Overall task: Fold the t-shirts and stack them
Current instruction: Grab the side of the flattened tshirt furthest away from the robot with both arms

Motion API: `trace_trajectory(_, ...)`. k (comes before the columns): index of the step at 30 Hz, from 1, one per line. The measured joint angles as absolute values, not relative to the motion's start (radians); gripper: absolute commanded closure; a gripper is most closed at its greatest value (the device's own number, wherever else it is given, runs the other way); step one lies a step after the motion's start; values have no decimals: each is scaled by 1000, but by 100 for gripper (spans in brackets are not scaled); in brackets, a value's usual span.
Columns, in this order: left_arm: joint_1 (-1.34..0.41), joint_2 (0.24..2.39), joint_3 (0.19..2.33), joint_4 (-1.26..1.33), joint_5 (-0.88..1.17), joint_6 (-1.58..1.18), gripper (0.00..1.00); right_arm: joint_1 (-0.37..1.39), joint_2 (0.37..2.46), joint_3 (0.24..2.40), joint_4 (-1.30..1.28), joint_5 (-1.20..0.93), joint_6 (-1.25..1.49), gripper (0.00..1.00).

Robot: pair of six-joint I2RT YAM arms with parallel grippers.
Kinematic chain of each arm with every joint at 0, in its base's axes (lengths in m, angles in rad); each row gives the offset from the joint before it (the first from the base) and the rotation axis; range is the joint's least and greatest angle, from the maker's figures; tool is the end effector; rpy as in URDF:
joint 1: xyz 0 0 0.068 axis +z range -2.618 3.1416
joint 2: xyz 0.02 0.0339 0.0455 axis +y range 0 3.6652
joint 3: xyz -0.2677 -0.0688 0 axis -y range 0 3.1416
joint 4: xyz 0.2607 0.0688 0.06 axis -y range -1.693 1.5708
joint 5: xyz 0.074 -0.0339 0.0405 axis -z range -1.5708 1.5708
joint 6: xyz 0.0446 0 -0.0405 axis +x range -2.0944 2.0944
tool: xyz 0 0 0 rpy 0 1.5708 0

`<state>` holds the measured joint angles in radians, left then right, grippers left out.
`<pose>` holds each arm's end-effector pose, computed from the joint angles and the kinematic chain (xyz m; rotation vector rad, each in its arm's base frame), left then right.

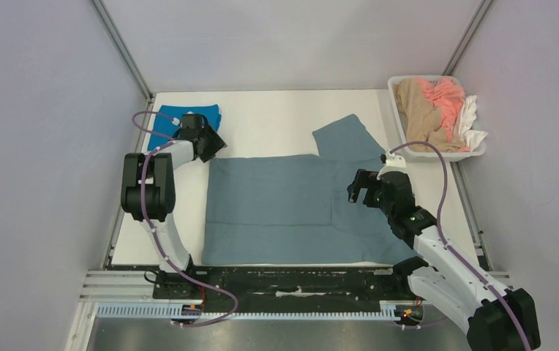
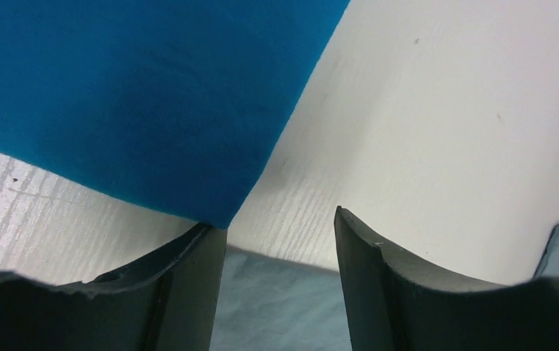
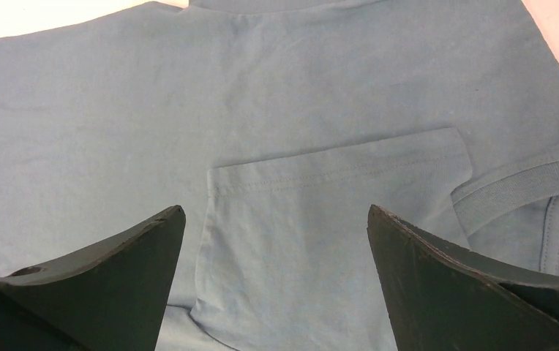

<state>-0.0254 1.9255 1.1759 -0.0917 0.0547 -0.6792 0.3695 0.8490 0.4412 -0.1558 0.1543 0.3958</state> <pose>0.4235 -0.0132 0.1425 -0.7617 2.3261 -0.3853 0.1946 0.0680 0.2031 0.1192 2.1371 0.2866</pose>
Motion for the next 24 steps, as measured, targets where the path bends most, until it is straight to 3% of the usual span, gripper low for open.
trace_trajectory(4,-25,1916,1147,-64,75,-679,46,369,846,441,-150,155,396,2)
trace_trajectory(24,-35,1892,1197,-303,-112,-672,44,369,864,441,-151,155,387,2)
